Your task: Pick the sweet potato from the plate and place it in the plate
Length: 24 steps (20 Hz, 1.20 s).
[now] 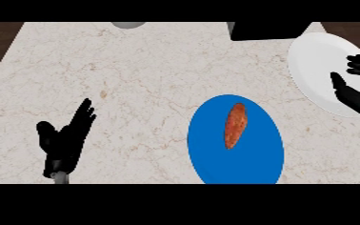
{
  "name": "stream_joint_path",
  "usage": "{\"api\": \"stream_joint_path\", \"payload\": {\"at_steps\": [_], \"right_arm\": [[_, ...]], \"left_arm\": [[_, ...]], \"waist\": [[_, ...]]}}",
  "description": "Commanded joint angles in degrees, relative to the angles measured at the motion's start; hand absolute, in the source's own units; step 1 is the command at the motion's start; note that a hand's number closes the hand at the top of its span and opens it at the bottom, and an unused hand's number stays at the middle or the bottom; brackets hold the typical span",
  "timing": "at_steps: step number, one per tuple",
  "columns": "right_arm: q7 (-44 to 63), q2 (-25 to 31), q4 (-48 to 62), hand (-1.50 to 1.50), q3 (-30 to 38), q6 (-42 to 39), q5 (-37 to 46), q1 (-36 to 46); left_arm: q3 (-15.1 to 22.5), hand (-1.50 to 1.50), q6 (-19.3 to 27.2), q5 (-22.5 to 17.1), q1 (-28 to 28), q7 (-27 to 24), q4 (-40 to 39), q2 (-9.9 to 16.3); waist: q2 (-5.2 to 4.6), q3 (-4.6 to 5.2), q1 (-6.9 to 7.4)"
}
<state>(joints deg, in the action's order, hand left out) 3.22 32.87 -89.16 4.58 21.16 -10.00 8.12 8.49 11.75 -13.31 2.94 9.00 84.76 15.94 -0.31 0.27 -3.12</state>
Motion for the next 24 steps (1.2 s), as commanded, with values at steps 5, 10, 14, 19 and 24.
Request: {"api": "stream_joint_path", "payload": {"at_steps": [5, 10, 14, 19, 24], "right_arm": [[-8.3, -9.4, -11.7, -1.5, 1.8, 9.3, 5.7, -16.1], [5.0, 1.0, -14.3, -1.5, -1.5, 2.2, 10.9, -17.1], [15.1, 9.2, -18.8, -1.5, -5.9, -6.5, 12.7, -19.3], [31.1, 11.7, -27.3, -1.5, -11.1, -9.8, 16.9, -16.0], [41.7, 9.4, -28.8, -1.5, -17.6, -12.8, 22.6, -12.2]], "left_arm": [[0.6, 0.0, -3.7, -0.8, -3.5, 2.8, -3.8, -2.7], [1.2, 0.0, -5.6, -0.2, -1.0, -2.4, -6.9, -3.9], [1.5, 0.0, -3.0, 0.0, -4.1, 3.1, -3.8, -4.5], [0.7, 0.0, -4.7, 0.7, -3.8, 0.7, -5.8, -3.6], [1.8, 0.0, -3.3, 1.5, -2.6, 3.3, -1.5, -5.2]], "waist": [[0.4, -0.26, 2.51], [0.29, -0.11, 2.47], [0.35, -0.06, 2.51], [0.27, -0.12, 3.16], [0.34, -0.23, 3.42]]}}
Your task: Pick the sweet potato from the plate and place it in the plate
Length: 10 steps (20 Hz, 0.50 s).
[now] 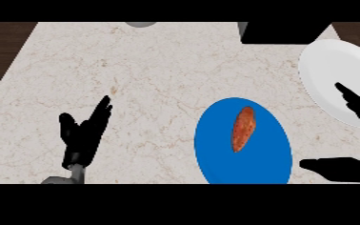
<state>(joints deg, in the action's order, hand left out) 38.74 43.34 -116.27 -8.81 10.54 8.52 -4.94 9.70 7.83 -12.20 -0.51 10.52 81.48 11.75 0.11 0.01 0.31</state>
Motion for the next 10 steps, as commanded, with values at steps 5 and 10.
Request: {"api": "stream_joint_path", "payload": {"at_steps": [5, 10], "right_arm": [[16.3, -7.7, 4.9, -1.5, -8.8, -5.2, 9.7, 14.8], [19.8, -16.6, 9.5, -1.5, -16.9, -3.5, 17.3, 14.9]], "left_arm": [[0.7, 0.0, -0.3, 1.6, 3.2, 0.7, 1.9, -1.0], [0.5, 0.0, 0.1, 2.1, 0.9, 1.8, 0.9, -2.3]], "waist": [[-0.15, 0.02, 0.36], [-0.17, 0.01, 0.22]]}}
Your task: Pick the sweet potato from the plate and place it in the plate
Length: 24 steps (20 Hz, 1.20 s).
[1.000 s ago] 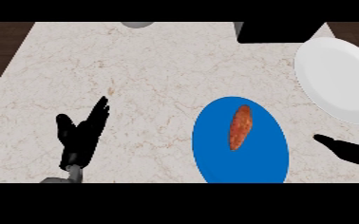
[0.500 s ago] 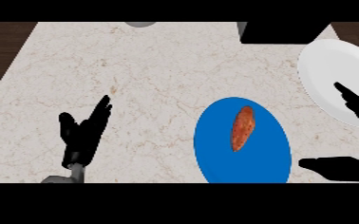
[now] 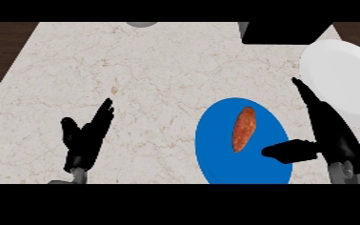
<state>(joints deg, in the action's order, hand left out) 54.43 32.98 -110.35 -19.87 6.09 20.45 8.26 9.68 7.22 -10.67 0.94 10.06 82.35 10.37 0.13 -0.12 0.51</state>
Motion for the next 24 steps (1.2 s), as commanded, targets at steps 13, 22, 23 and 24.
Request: {"api": "stream_joint_path", "payload": {"at_steps": [13, 22, 23, 24], "right_arm": [[0.8, -14.5, 9.3, -1.5, -0.2, -6.7, 9.2, 2.9], [-0.4, -19.1, 17.3, -1.5, 0.9, -9.1, 16.0, 4.4], [-3.3, -17.6, 15.6, -1.5, 2.0, -9.3, 15.2, 0.8], [-4.0, -19.1, 17.8, -1.5, 1.4, -8.4, 16.6, 1.5]], "left_arm": [[-1.8, 0.0, -1.1, 2.3, -0.2, 2.4, -0.7, -3.2], [-3.4, 0.0, -3.2, 2.8, 0.8, 3.8, 2.1, -2.5], [-4.5, 0.0, -2.7, 3.4, -1.5, 2.4, -1.0, -3.2], [-5.9, 0.0, -4.3, 1.8, -2.0, 3.7, -1.4, -2.4]], "waist": [[-0.12, 0.12, -0.41], [-0.12, 0.12, -0.34], [-0.12, 0.12, -0.52], [-0.13, 0.12, -0.47]]}}
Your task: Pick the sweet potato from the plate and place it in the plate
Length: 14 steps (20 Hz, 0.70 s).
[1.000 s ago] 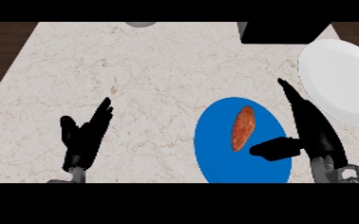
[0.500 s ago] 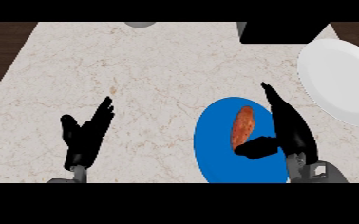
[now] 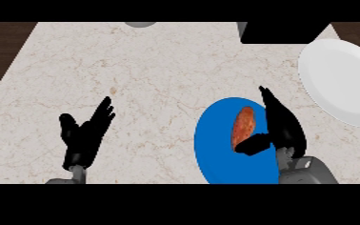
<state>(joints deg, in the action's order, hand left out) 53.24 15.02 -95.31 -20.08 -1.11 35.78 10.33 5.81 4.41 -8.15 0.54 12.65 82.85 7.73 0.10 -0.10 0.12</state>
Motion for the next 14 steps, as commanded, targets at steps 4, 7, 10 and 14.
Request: {"api": "stream_joint_path", "payload": {"at_steps": [4, 7, 10, 14], "right_arm": [[-3.1, -4.5, 7.5, -1.5, 2.4, -2.9, 1.9, 3.2], [-5.6, -5.5, 12.3, -1.5, 4.2, -2.8, 2.7, 4.7], [-8.0, -5.1, 14.2, 1.5, 1.5, -6.4, 1.9, 4.5], [-8.6, -3.2, 5.0, 1.5, -1.7, -4.8, 7.8, -3.4]], "left_arm": [[-1.3, 0.0, -3.5, -0.3, 2.8, -1.5, 0.2, 0.4], [-1.0, 0.0, -1.1, 1.6, -0.1, -0.7, -2.1, -1.7], [-1.9, 0.0, -1.7, 1.3, -0.7, -2.2, -3.8, -1.5], [-1.3, 0.0, -1.4, 2.7, 0.1, -0.5, -1.8, -1.4]], "waist": [[-0.11, 0.1, 0.11], [-0.15, 0.1, 0.1], [-0.22, 0.1, 0.14], [-0.03, 0.1, -0.3]]}}
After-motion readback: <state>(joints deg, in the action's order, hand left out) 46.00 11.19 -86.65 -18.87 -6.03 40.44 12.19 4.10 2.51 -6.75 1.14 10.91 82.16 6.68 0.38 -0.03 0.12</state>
